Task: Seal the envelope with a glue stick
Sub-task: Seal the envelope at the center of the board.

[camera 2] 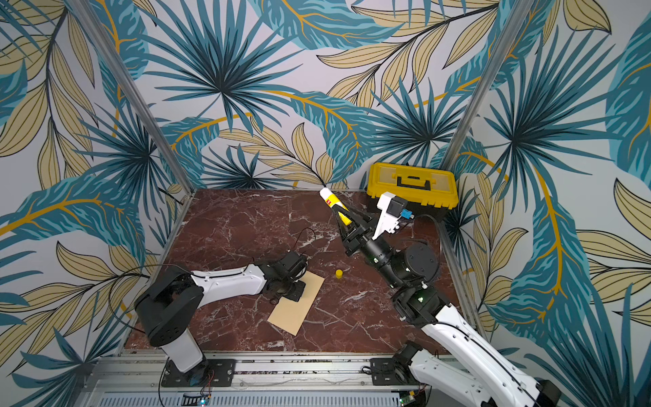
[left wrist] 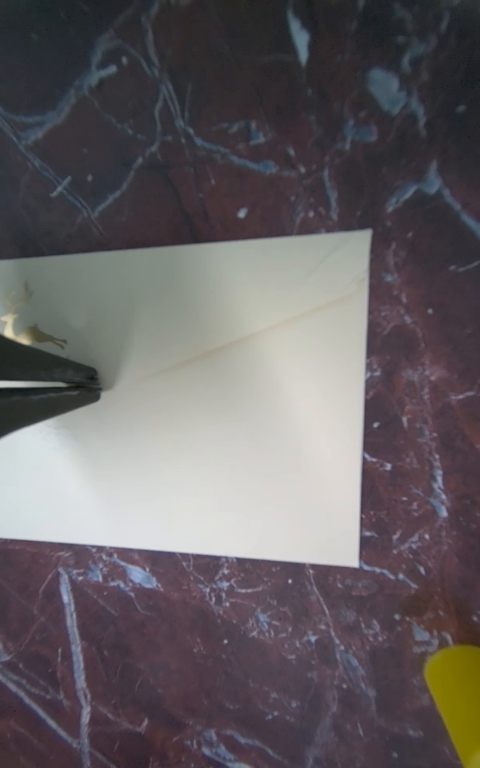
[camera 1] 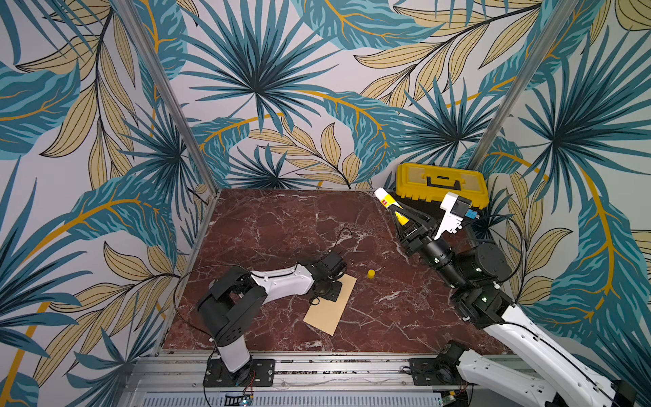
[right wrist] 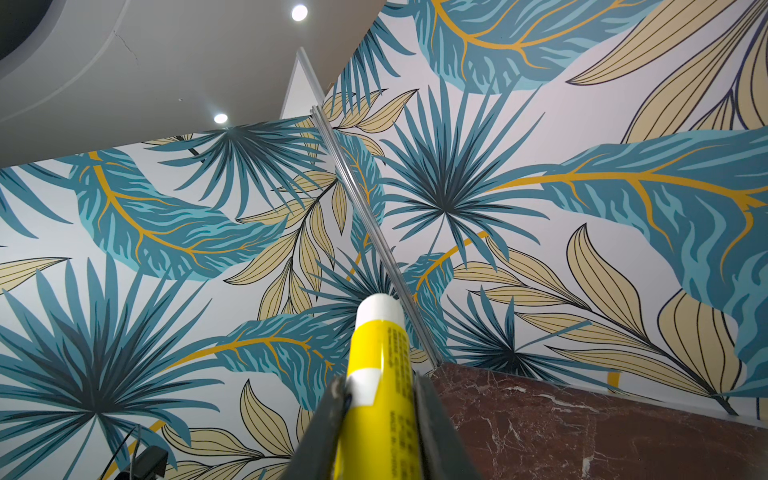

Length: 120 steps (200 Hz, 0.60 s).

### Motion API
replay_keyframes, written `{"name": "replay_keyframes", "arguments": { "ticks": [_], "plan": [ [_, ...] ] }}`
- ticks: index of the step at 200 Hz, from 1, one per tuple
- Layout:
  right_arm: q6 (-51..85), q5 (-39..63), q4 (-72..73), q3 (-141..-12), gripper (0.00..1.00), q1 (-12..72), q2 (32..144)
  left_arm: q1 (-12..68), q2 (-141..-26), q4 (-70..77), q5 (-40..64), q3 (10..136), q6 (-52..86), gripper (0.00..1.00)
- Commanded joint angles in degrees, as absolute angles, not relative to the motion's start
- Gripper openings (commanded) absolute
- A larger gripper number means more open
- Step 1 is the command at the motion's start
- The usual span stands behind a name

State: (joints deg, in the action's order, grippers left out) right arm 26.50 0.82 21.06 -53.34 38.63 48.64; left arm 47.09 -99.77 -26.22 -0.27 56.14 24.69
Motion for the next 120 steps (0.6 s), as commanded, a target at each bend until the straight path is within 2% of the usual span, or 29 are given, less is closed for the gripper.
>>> {"name": "replay_keyframes", "arguments": {
  "ticks": [1,120],
  "plan": [
    [25.8,0.3,21.8,-52.2,0.00,38.8,47.9,47.0,-105.0,-31.1,-1.3,51.5,24.4,0.08],
    [26.2,0.5,21.7,-52.0,0.00,38.8,47.7,47.1,-94.7,-36.0,-0.6,54.8,25.4,0.08]
  ]
}}
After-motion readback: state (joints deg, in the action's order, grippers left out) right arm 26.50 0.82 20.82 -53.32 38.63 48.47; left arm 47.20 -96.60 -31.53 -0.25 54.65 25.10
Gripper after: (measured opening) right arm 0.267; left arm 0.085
